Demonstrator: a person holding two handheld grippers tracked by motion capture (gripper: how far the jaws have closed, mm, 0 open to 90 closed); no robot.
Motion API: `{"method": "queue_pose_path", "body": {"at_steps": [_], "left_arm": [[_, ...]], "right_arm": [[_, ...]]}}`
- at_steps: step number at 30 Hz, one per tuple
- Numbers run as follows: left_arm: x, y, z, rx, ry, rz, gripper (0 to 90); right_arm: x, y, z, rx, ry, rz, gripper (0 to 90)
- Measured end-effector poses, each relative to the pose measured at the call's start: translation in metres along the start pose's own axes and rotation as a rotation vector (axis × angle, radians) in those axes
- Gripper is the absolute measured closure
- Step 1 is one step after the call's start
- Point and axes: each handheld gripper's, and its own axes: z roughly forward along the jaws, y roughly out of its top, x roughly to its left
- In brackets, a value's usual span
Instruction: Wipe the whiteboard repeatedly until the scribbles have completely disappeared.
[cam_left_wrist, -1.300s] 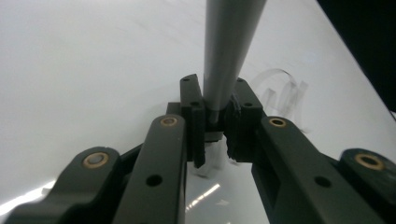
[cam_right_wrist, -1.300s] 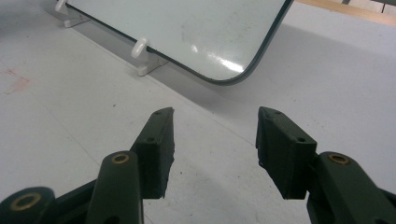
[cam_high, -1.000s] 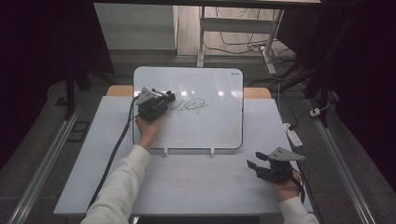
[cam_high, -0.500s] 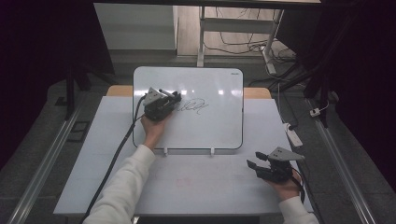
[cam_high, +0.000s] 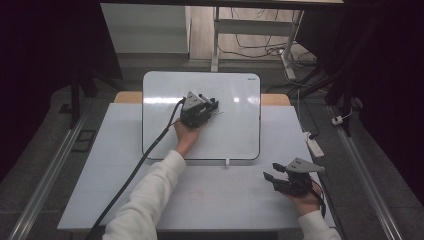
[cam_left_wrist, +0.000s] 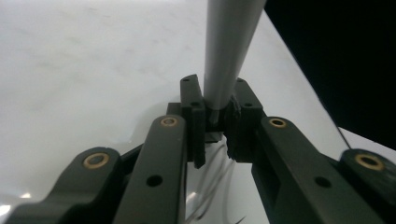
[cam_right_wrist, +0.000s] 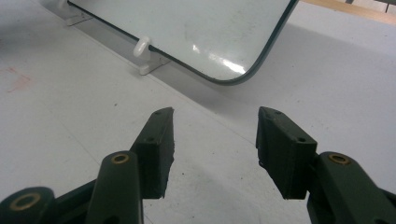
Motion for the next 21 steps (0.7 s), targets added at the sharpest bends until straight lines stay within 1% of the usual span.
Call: {"method": "queue_pose_path", "body": {"at_steps": [2,3,6,8,10,11,14,15,16,17,19,20,21], "left_arm": [[-0.004,0.000,0.002,0.006,-0.002,0.020,78.5],[-0.003,0.000,0.001,0.009,0.001,0.027,78.4],[0.007,0.005,-0.007,0.011,0.039,0.031,78.5],[0.010,0.008,-0.010,0.016,0.052,0.044,78.4],[0.005,0.005,-0.007,0.025,0.036,0.053,78.4],[-0.001,0.002,-0.003,0.027,0.022,0.064,78.5],[-0.019,-0.009,0.006,0.034,-0.027,0.073,78.5],[-0.023,-0.011,0.007,0.036,-0.035,0.078,78.4],[-0.024,-0.011,0.007,0.038,-0.033,0.087,78.4],[-0.023,-0.010,0.007,0.041,-0.031,0.090,78.4],[-0.013,-0.005,0.002,0.035,-0.003,0.077,78.4],[-0.008,-0.002,-0.001,0.027,0.013,0.063,78.4],[-0.004,0.001,-0.002,0.022,0.020,0.051,78.4]], "right_arm": [[0.000,0.000,0.000,0.001,0.001,-0.002,46.7],[0.000,0.000,0.000,0.001,0.000,-0.005,46.7],[0.000,0.000,-0.001,-0.002,-0.004,-0.003,46.7],[-0.001,0.000,0.000,-0.003,-0.004,0.002,46.7],[0.000,0.000,0.000,-0.001,-0.002,0.001,46.7],[0.000,0.000,0.000,0.001,-0.001,-0.002,46.7],[0.002,0.000,0.001,0.004,0.001,-0.007,46.7],[0.002,0.000,0.001,0.004,-0.001,-0.009,46.7],[0.001,0.000,0.001,0.006,-0.004,-0.006,46.7],[0.001,0.000,0.001,0.006,-0.004,-0.006,46.7],[0.001,-0.001,0.001,0.005,-0.005,-0.003,46.7],[0.000,-0.001,0.000,0.004,-0.007,-0.002,46.7],[0.000,-0.001,0.000,0.003,-0.006,-0.001,46.7]]}}
